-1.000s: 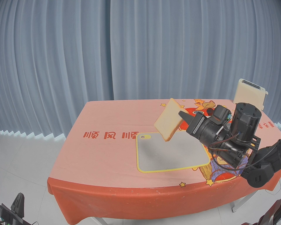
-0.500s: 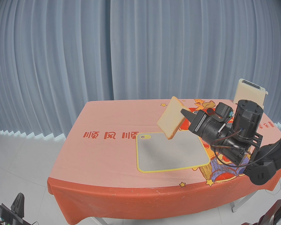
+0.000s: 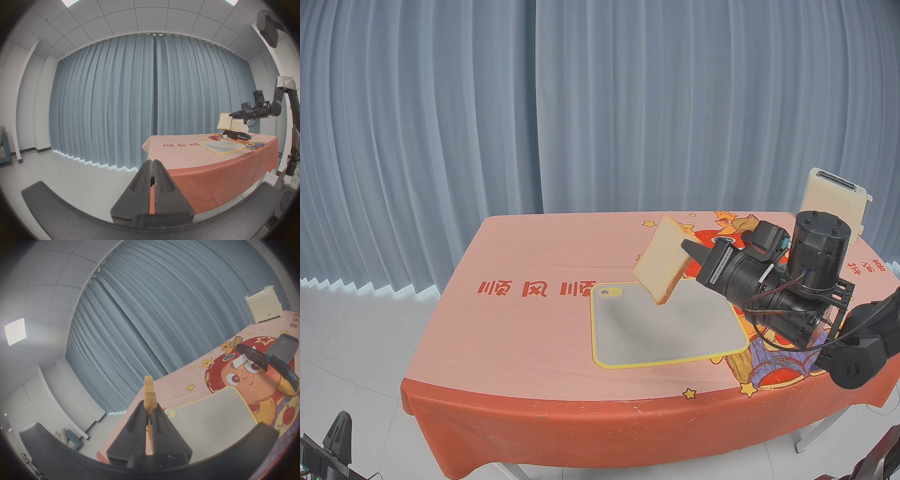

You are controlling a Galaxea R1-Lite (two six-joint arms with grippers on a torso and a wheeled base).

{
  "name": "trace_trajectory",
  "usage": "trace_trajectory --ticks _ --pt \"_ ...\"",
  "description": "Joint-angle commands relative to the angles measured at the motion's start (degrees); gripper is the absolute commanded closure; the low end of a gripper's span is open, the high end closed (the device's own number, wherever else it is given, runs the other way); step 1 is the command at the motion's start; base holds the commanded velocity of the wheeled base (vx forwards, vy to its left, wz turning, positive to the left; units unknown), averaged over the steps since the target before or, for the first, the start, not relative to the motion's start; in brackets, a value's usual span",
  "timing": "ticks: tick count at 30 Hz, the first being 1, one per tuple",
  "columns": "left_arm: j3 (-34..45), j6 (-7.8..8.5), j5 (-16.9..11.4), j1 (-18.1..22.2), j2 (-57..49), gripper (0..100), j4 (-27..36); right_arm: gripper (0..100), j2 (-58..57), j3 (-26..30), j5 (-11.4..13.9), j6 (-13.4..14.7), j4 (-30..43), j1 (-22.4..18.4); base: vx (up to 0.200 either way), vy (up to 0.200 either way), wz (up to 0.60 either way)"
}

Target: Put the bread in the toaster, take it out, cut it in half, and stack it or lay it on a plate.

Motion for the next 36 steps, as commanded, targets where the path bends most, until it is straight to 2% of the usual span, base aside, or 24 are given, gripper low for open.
trace_trajectory --ticks 1,12,23,36 --pt "1.0 -0.01 0.0 0.0 -0.9 100 0.0 100 2.9 -2.4 0.1 0.0 1.7 -0.3 0.0 0.0 0.0" --pt "1.0 -0.01 0.0 0.0 -0.9 100 0.0 100 6.7 -2.1 0.1 0.2 2.4 -2.7 0.0 0.0 0.0" --pt "1.0 -0.01 0.0 0.0 -0.9 100 0.1 100 8.9 0.0 0.1 0.2 2.1 -2.3 0.0 0.0 0.0" --pt "1.0 -0.01 0.0 0.0 -0.9 100 0.0 100 11.1 -0.1 0.0 0.0 2.2 -2.7 0.0 0.0 0.0"
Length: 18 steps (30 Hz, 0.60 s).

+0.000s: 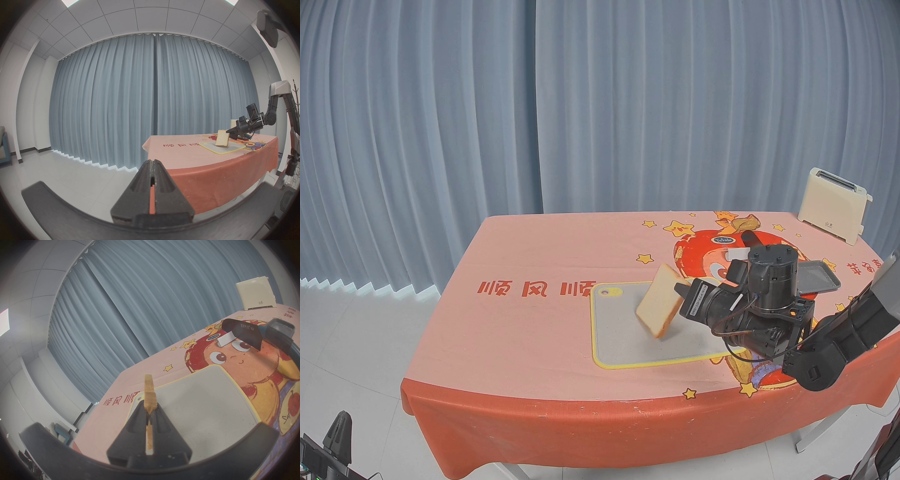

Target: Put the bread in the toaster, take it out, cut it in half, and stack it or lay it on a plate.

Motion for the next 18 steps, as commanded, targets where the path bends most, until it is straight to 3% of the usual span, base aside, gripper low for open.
trace_trajectory --ticks 1,15,16,18 --pt "1.0 -0.01 0.0 0.0 -0.9 100 0.0 100 0.9 0.1 0.0 0.0 0.0 0.0 0.0 0.0 0.0" --pt "1.0 -0.01 0.0 0.0 -0.9 100 0.0 100 0.3 1.0 -0.1 0.1 0.8 0.2 0.0 0.0 0.0" --pt "1.0 -0.01 0.0 0.0 -0.9 100 0.0 0 0.3 1.0 -0.1 0.1 1.3 0.2 0.0 0.0 0.0" --pt "1.0 -0.01 0.0 0.0 -0.9 100 0.0 0 0.0 1.0 -0.4 0.3 2.0 0.0 0.0 0.0 0.0"
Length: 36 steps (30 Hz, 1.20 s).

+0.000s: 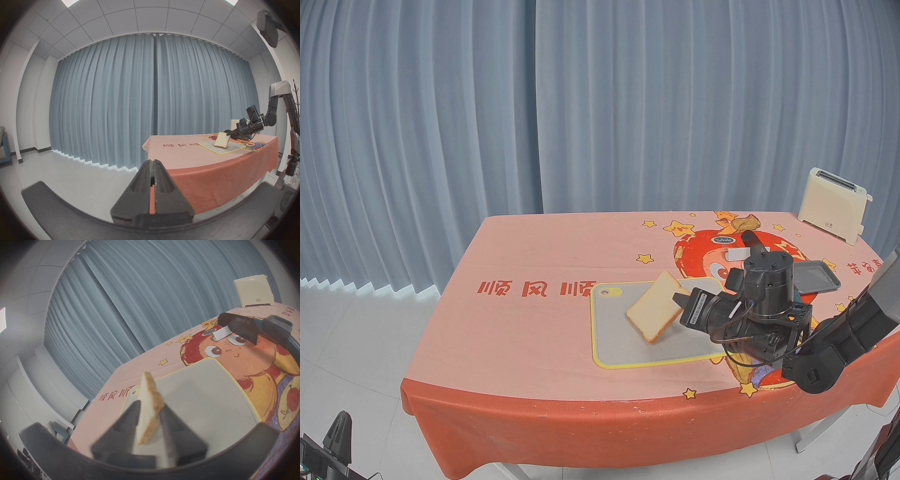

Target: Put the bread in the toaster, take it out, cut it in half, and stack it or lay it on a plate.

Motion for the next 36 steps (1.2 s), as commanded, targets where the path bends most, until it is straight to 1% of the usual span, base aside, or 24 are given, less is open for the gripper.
trace_trajectory --ticks 1,4,7,11,13,14,15,16,19,21,22,23,26,28,30,31,32,34,36 --pt "1.0 -0.01 0.0 0.0 -0.9 100 0.0 0 -0.6 0.2 -0.4 0.3 0.5 -0.1 0.0 0.0 0.0" --pt "1.0 -0.01 0.0 0.0 -0.9 100 0.0 0 -1.7 0.3 -1.1 0.6 2.7 -0.4 0.0 0.0 0.0" --pt "1.0 -0.01 0.0 0.0 -0.9 100 0.0 0 -3.4 0.2 -2.4 0.7 7.0 -0.5 0.0 0.0 0.0" --pt "1.0 -0.01 0.0 0.0 -0.9 100 0.0 0 -5.1 0.0 -2.9 0.7 9.8 -0.5 0.0 0.0 0.0" --pt "1.0 -0.01 0.0 0.0 -0.9 100 0.0 0 -6.4 0.0 -3.2 0.7 12.9 -0.5 0.0 0.0 0.0" --pt "1.0 -0.01 0.0 0.0 -0.9 100 0.0 0 -6.4 0.0 -3.2 0.7 12.9 -0.5 0.0 0.0 0.0" --pt "1.0 -0.01 0.0 0.0 -0.9 100 0.0 0 -7.8 -0.1 -3.2 0.7 15.7 -0.5 0.0 0.0 0.0" --pt "1.0 -0.01 0.0 0.0 -0.9 100 0.0 0 -8.4 -0.1 -3.2 0.7 16.6 -0.5 0.0 0.0 0.0" --pt "1.0 -0.01 0.0 0.0 -0.9 100 0.0 0 -11.2 0.3 -3.3 0.6 17.6 -0.5 0.0 0.0 0.0" --pt "1.0 -0.01 0.0 0.0 -0.9 100 0.0 0 -13.8 0.9 -3.7 0.0 17.8 -1.1 0.0 0.0 0.0" --pt "1.0 -0.01 0.0 0.0 -0.9 100 0.0 0 -15.8 1.7 -4.3 -0.7 17.8 -1.7 0.0 0.0 0.0" --pt "1.0 -0.01 0.0 0.0 -0.9 100 0.0 0 -17.0 2.2 -4.6 -1.5 17.8 -2.0 0.0 0.0 0.0" --pt "1.0 -0.01 0.0 0.0 -0.9 100 0.0 0 -21.8 4.0 -4.6 -8.0 17.7 -4.8 0.0 0.0 0.0" --pt "1.0 -0.01 0.0 0.0 -0.9 100 0.0 0 -24.6 4.6 -4.3 -13.4 17.6 -7.6 0.0 0.0 0.0" --pt "1.0 -0.01 0.0 0.0 -0.9 100 0.0 0 -26.7 4.6 -4.0 -17.3 17.6 -9.4 0.0 0.0 0.0" --pt "1.0 -0.01 0.0 0.0 -0.9 100 0.0 0 -26.9 4.6 -4.0 -17.5 17.6 -9.6 0.0 0.0 0.0" --pt "1.0 -0.01 0.0 0.0 -0.9 100 0.0 0 -28.8 4.5 -3.9 -20.7 17.6 -11.5 0.0 0.0 0.0" --pt "1.0 -0.01 0.0 0.0 -0.9 100 0.0 0 -30.3 4.6 -3.9 -23.3 17.7 -12.9 0.0 0.0 0.0" --pt "1.0 -0.01 0.0 0.0 -0.9 100 0.0 0 -31.8 4.8 -3.9 -25.2 17.8 -14.3 0.0 0.0 0.0"
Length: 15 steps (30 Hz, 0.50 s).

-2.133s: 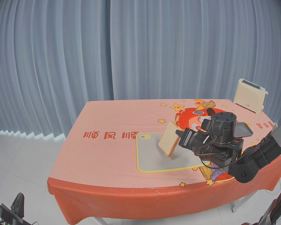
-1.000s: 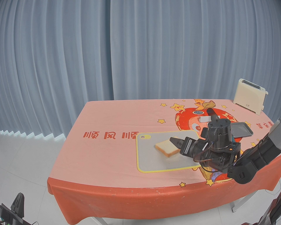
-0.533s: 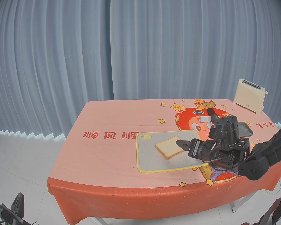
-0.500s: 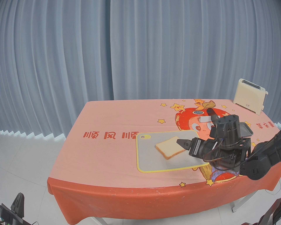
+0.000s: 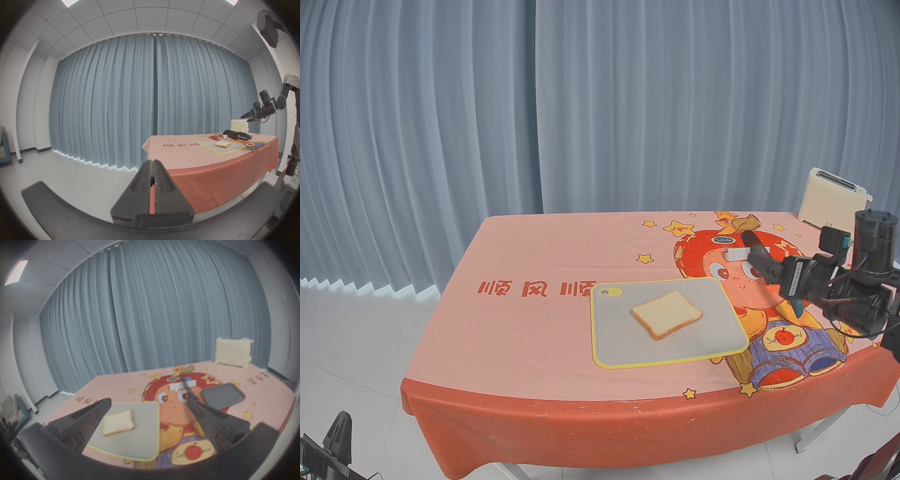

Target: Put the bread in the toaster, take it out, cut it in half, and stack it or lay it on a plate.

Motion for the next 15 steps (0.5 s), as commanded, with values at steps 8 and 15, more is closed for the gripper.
trace_trajectory --ticks 8,15 --pt "1.0 -0.01 0.0 0.0 -0.9 100 0.0 0 -10.4 1.0 1.5 -4.4 0.7 -9.1 0.0 0.0 0.0" --pt "1.0 -0.01 0.0 0.0 -0.9 100 0.0 0 -12.1 -1.6 5.9 -6.5 8.6 -16.8 0.0 0.0 0.0"
